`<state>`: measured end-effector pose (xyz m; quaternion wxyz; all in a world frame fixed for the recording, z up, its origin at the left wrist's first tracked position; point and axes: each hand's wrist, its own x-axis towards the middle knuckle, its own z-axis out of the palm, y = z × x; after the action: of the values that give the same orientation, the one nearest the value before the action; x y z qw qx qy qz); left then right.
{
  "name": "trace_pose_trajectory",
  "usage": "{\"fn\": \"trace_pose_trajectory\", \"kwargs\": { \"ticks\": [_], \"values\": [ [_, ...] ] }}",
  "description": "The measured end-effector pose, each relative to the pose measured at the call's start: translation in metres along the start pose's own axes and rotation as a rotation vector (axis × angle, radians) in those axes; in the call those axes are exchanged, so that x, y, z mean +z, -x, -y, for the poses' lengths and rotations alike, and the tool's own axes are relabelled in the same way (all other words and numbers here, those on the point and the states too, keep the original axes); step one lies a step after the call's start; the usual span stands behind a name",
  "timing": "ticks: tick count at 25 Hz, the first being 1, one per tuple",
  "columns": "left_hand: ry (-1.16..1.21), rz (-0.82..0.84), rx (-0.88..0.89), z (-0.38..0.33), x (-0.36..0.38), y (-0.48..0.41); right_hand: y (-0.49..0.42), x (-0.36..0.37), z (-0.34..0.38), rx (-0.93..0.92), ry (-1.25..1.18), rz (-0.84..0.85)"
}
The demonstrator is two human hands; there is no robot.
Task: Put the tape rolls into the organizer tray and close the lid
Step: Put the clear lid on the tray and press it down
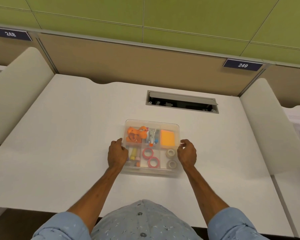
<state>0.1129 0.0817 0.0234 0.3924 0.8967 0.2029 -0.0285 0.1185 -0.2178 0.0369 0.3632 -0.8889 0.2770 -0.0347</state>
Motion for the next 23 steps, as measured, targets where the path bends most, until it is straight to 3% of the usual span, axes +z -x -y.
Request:
{"fn": "trace_pose_trajectory", "kwargs": {
  "ticks": [10, 14, 17, 23],
  "values": [
    [-0.002, -0.004, 0.021, 0.006, 0.003, 0.004, 0.010, 0.005, -0.004, -0.081, 0.036, 0.001],
    [-0.192, -0.128, 0.287, 0.010, 0.016, 0.018, 0.024, 0.012, -0.002, -0.291, 0.220, -0.101],
    [-0.330, -0.084, 0.465, 0.020, 0.028, 0.023, 0.043, 0.025, -0.005, -0.439, 0.330, -0.136],
    [-0.362, -0.040, 0.396, 0.025, 0.039, 0.025, 0.054, 0.038, -0.021, -0.471, 0.275, 0.027]
  ]
}}
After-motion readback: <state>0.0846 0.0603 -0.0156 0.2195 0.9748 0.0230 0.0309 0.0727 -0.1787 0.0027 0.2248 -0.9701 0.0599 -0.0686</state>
